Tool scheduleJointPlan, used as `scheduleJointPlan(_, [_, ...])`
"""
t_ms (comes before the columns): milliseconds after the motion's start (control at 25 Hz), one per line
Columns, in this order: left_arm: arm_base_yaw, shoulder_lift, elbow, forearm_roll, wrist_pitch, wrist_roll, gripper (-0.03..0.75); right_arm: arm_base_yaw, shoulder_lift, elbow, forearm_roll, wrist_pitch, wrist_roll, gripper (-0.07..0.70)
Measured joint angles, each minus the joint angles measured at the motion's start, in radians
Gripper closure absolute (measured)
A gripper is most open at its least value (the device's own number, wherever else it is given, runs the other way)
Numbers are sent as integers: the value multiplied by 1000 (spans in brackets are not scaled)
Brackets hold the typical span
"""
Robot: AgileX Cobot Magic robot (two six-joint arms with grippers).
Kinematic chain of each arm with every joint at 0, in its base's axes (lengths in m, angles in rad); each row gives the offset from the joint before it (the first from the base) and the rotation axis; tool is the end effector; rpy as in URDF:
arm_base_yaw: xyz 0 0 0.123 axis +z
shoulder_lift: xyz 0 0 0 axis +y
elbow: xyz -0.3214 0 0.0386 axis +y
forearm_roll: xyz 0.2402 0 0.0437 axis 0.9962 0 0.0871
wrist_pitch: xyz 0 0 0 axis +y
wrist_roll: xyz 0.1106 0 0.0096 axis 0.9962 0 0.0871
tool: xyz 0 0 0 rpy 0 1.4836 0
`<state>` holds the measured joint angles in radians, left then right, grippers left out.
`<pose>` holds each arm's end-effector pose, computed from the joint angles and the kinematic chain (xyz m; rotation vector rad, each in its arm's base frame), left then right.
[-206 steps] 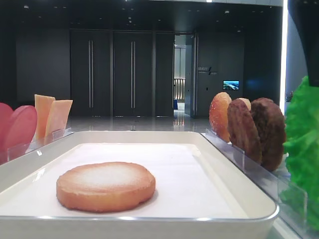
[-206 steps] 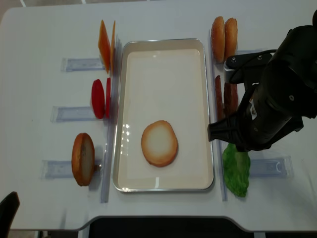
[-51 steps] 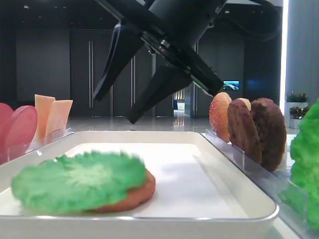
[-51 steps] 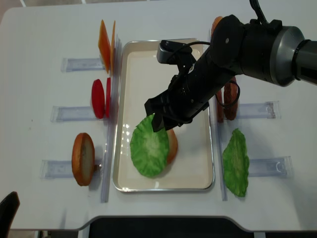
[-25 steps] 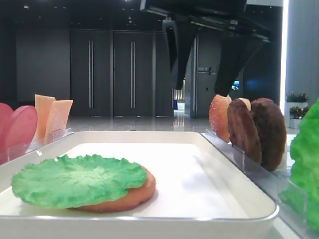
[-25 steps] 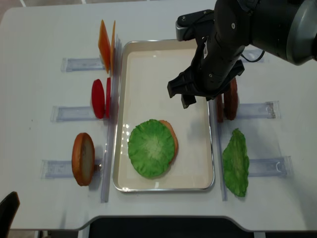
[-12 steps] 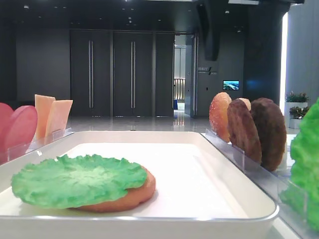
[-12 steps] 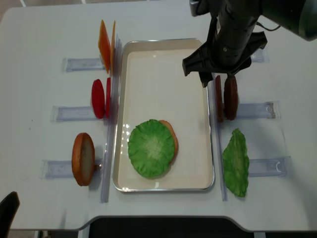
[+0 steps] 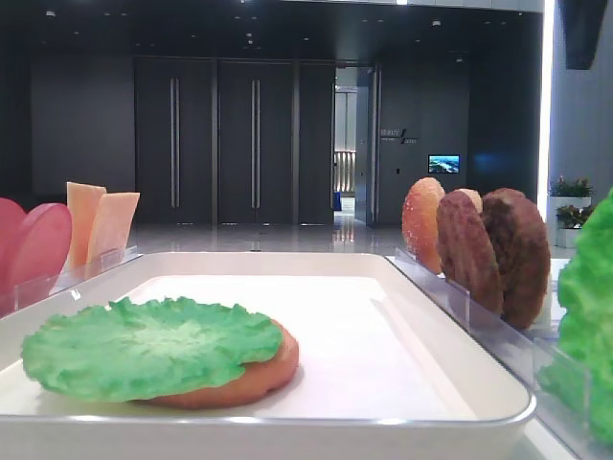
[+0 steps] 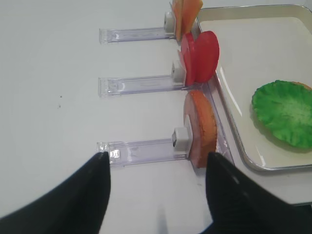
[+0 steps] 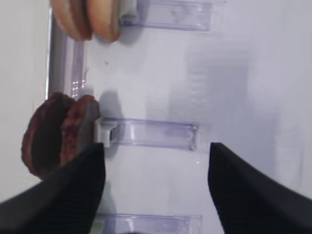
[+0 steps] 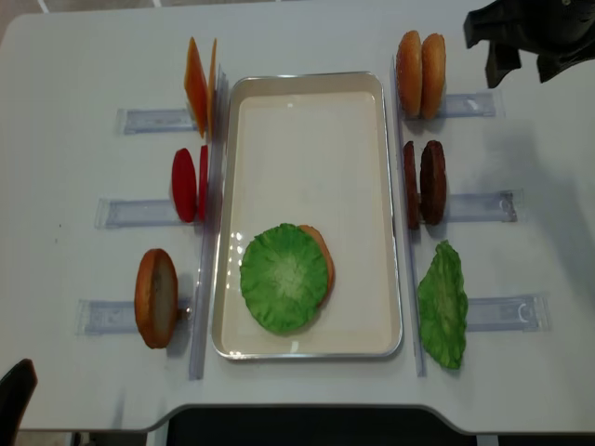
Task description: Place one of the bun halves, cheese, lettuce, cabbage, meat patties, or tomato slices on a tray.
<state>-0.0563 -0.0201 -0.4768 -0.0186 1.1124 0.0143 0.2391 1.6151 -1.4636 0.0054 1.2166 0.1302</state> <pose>-0.0360 0.0002 0.2520 0.0755 2.0980 -0.0478 0.3190 0.0783 0.3429 -0.1538 2.8523 0.0841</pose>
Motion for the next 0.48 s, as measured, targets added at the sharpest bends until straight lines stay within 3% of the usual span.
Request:
scheduleJointPlan(240, [0, 0, 0, 0, 0, 0, 244, -204, -8, 0, 62, 2, -98, 195])
scheduleJointPlan(480, [0, 0, 0, 0, 0, 0, 244, -307, -8, 0, 66, 2, -156, 195])
